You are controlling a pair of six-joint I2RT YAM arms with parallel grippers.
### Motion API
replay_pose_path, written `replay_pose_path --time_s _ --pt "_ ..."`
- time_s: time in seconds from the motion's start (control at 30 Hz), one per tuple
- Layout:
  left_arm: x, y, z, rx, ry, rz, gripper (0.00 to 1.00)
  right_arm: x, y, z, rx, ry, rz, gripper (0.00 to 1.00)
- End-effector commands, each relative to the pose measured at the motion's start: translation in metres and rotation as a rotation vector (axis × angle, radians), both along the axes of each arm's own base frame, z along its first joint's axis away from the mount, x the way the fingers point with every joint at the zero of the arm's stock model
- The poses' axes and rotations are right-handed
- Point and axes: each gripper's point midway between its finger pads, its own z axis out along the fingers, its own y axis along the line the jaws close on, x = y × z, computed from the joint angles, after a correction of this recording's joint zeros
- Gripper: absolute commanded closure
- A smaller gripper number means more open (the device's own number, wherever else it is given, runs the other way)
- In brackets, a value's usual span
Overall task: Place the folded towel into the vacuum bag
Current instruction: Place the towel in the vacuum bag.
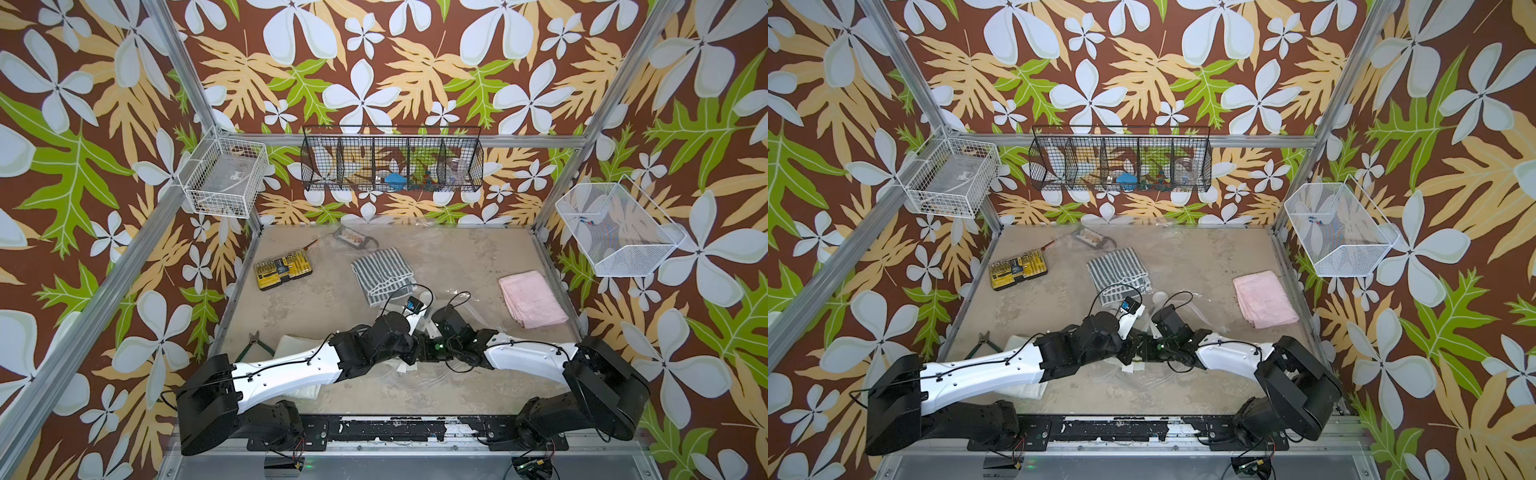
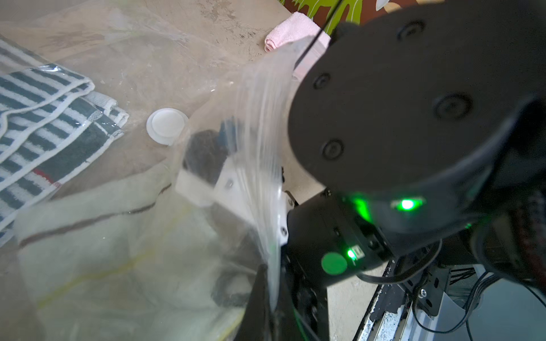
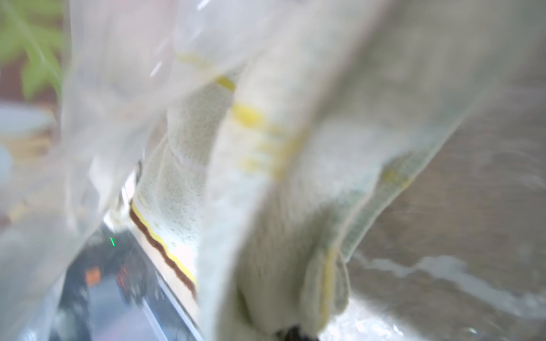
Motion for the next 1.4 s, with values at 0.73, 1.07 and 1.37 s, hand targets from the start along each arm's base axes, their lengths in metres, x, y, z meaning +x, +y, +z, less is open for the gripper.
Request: replay_pose_path --time_s 0.73,1.07,1.37 --pt "-0.006 0.010 0.015 -0.077 -0.006 0.011 1.00 0.026 -0.044 0.020 -0.055 -0.189 -0.200 0.37" --pt "-0.010 -0.003 0.040 -0.151 -0.029 -0.040 1.00 0.082 -0.049 0.045 0.049 -0.462 -0.479 0.87" --pt "-0.023 -0.004 0.038 -0.172 0.011 -0.093 0.98 0.122 -0.044 0.042 0.040 -0.566 -0.594 0.76"
